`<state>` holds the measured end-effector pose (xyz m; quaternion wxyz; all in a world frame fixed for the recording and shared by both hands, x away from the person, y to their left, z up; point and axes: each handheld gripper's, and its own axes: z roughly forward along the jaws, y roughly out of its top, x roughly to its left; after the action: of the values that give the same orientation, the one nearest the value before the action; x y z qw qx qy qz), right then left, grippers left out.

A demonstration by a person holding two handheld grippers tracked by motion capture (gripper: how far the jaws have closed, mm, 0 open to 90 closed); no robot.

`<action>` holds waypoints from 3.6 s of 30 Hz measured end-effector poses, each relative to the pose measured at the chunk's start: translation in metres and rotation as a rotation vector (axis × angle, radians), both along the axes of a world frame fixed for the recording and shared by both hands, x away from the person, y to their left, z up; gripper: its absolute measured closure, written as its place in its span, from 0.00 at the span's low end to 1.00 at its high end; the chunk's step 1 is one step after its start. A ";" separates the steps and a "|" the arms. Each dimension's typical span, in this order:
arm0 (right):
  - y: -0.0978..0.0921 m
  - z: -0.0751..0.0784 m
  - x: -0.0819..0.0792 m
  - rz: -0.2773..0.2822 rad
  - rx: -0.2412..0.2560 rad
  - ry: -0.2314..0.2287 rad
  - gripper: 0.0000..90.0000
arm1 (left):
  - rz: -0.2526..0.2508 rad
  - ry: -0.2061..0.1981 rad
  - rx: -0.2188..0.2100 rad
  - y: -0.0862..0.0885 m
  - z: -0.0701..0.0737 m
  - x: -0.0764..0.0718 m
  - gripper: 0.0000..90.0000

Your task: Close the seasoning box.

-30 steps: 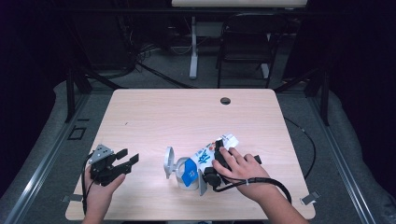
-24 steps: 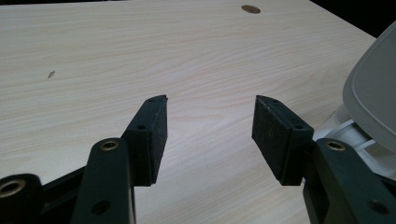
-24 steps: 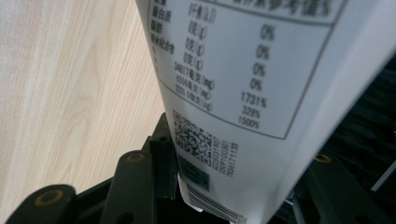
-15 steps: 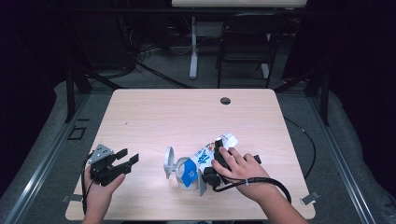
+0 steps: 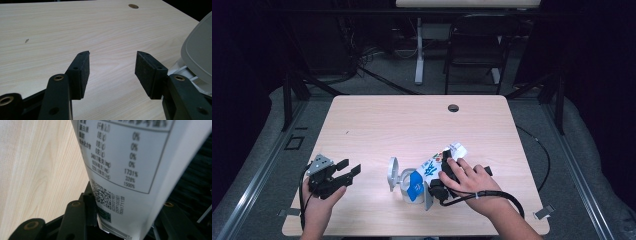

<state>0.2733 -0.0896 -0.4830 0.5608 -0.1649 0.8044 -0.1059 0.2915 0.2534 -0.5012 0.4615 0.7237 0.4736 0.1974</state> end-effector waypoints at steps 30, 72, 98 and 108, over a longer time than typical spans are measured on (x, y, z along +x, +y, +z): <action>0.006 0.002 0.002 -0.021 -0.004 0.001 0.72 | -0.005 -0.003 -0.003 -0.002 0.001 0.000 0.51; 0.008 0.006 0.004 -0.043 0.032 -0.006 0.86 | -0.027 -0.013 0.020 -0.012 0.002 -0.002 0.51; 0.000 0.006 0.004 -0.106 0.196 0.073 0.90 | -0.033 -0.008 0.030 -0.013 0.000 -0.002 0.51; -0.001 0.010 0.006 -0.133 0.315 0.157 0.91 | -0.031 -0.014 0.029 -0.012 0.001 -0.003 0.51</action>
<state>0.2797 -0.0911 -0.4725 0.5069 -0.0292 0.8615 -0.0025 0.2885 0.2413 -0.4997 0.4574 0.7360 0.4564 0.2022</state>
